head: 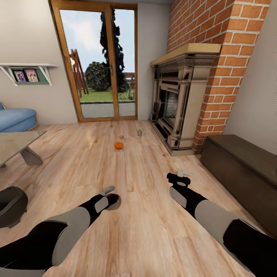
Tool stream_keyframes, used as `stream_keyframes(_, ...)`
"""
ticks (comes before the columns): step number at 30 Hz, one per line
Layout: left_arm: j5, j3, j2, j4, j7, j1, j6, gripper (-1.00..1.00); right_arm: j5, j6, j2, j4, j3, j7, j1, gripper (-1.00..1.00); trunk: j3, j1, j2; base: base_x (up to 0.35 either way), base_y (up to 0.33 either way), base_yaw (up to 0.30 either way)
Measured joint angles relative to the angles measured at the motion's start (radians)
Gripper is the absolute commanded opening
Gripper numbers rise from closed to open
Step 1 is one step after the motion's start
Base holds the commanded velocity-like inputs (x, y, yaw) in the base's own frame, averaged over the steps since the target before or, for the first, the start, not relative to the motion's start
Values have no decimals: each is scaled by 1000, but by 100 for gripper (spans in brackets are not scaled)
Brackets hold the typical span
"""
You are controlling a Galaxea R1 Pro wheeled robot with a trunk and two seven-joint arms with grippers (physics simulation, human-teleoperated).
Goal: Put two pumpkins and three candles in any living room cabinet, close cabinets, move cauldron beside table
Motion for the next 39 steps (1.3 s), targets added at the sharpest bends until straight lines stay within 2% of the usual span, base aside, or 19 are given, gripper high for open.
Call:
stream_keyframes(6,0,0,0,0,0,0,0,-100,0,0,0,0,0,-1,0,100,3,0,0,333,136,-163)
stream_keyframes(19,0,0,7,0,1,0,0,-100,-1,0,-3,24,-2,0,-1,100,3,0,0,333,58,-13)
stream_keyframes(34,0,0,7,0,1,0,0,-100,-1,1,-7,37,-4,-1,-1,100,3,0,0,285,-196,0)
stream_keyframes(39,0,0,7,0,1,0,0,-100,-1,70,-9,37,-8,0,-1,100,3,0,0,256,-238,0)
